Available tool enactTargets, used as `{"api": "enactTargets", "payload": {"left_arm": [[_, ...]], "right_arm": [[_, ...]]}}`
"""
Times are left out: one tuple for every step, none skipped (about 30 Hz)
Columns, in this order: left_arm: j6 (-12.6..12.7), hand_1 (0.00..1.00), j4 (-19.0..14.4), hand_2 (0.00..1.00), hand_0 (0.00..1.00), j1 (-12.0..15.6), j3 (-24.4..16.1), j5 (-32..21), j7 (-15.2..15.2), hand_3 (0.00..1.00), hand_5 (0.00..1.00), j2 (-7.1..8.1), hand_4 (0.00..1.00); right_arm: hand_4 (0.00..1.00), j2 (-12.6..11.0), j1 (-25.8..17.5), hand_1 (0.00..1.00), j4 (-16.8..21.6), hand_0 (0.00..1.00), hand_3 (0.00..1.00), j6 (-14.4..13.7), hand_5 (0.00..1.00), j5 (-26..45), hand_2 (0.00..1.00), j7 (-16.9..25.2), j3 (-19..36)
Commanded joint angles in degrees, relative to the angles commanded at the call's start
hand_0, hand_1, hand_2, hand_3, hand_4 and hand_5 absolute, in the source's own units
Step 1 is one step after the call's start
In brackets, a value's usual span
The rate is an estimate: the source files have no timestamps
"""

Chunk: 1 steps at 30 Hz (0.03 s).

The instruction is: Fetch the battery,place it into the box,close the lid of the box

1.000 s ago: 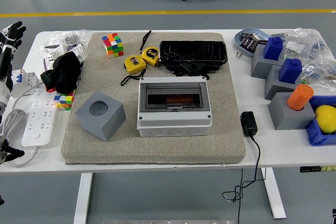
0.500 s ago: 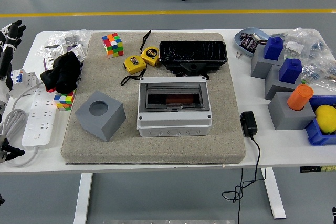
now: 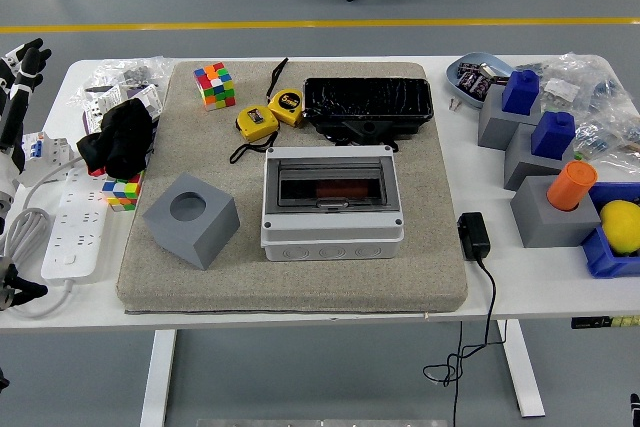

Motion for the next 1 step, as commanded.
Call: {"api": "enactTargets", "payload": {"left_arm": [[0.01,0.91,0.02,0.85,0.915,-0.01,0.03,0.01,0.0,0.847,0.888,0.02,0.998]], "right_arm": [[0.998,-0.01,-0.01,0.862,0.0,0.849,0.876,0.03,0.998,-0.05,0.832,-0.04,0.01]]}}
